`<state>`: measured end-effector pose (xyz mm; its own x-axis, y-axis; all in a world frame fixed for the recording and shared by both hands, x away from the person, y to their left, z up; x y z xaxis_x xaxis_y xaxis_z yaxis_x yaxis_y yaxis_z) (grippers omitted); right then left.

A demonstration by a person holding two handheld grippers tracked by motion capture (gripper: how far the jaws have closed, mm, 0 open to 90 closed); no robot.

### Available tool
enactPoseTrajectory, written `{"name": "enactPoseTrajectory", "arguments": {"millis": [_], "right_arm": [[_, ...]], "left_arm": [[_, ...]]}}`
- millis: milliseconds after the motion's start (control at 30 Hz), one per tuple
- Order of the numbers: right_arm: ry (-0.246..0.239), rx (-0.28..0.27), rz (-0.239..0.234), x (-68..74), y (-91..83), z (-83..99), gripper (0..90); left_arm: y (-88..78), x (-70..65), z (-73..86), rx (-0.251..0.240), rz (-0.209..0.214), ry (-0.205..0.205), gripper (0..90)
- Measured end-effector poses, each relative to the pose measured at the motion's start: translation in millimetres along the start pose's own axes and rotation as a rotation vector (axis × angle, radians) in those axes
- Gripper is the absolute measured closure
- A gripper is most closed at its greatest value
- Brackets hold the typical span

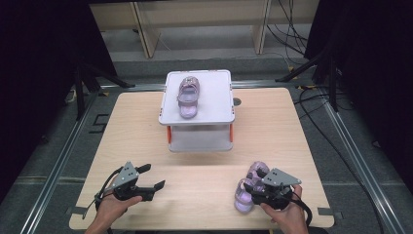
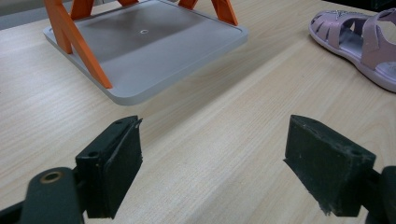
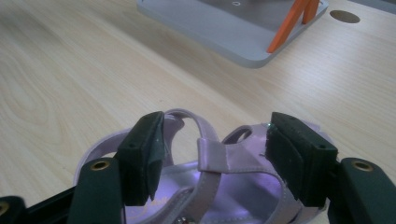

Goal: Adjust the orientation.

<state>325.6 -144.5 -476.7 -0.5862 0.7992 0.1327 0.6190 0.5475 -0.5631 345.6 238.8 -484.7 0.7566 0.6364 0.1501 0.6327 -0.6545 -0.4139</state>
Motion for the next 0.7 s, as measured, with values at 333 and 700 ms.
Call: {"name": "enactPoseTrajectory", "arguments": {"millis": [333, 700], "right_arm": [[-0.045, 0.027, 0.06, -8.7, -2.5, 3.4, 39.9], [-0.047, 0.026, 0.069, -17.5, -14.6, 6.9, 40.0]], "left_arm": [[1.0, -0.2, 0.3, 0.002, -0.002, -0.003, 18.0], [0.2, 0.5, 1.5, 0.015, -0.002, -0.005, 18.0]]}}
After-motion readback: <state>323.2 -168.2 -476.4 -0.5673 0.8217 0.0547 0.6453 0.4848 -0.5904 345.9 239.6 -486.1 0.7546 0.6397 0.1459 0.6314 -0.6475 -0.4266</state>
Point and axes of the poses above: each handheld gripper's, and its own axes: y roughly forward along the jaws, z roughly out of its underside, x roughly to its left, the point moved 5 cm from there along y, roughly forward along the jaws, and after that the axes turned 11 degrees about y, right-handed, at the moved point
